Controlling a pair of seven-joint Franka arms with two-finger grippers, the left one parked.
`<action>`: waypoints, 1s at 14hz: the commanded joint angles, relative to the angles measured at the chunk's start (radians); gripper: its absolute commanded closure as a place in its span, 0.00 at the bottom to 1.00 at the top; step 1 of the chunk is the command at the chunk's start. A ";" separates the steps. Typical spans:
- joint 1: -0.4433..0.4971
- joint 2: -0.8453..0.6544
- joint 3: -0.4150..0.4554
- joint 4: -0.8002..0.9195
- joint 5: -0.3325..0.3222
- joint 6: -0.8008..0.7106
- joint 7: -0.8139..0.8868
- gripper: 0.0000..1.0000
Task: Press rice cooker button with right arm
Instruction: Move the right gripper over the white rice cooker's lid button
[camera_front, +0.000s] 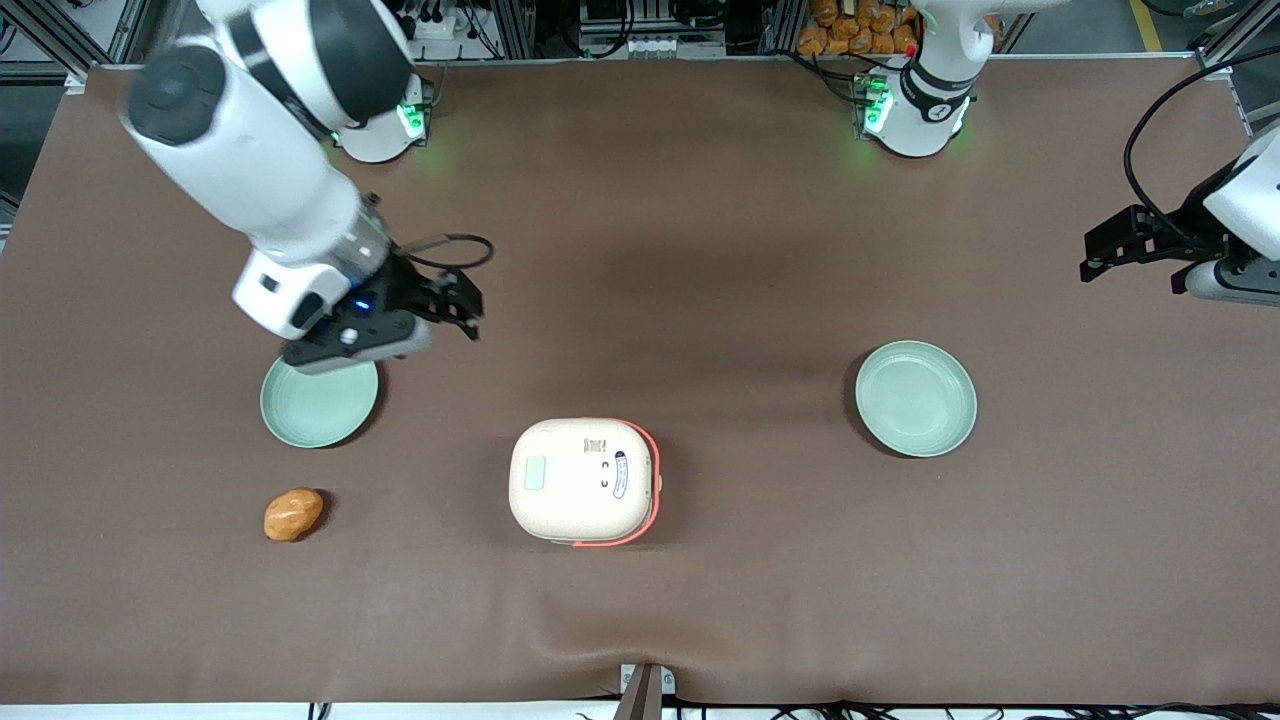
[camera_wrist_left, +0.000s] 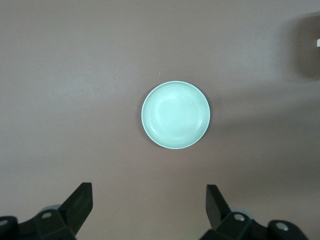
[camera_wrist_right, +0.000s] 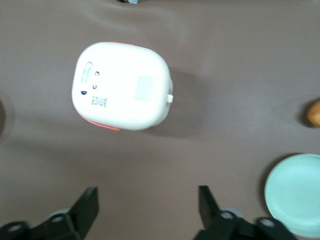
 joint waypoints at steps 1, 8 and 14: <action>0.016 0.084 -0.010 0.069 0.003 0.065 0.013 0.70; 0.021 0.242 -0.015 0.069 0.006 0.406 0.011 1.00; 0.021 0.348 -0.018 0.069 0.003 0.552 0.002 1.00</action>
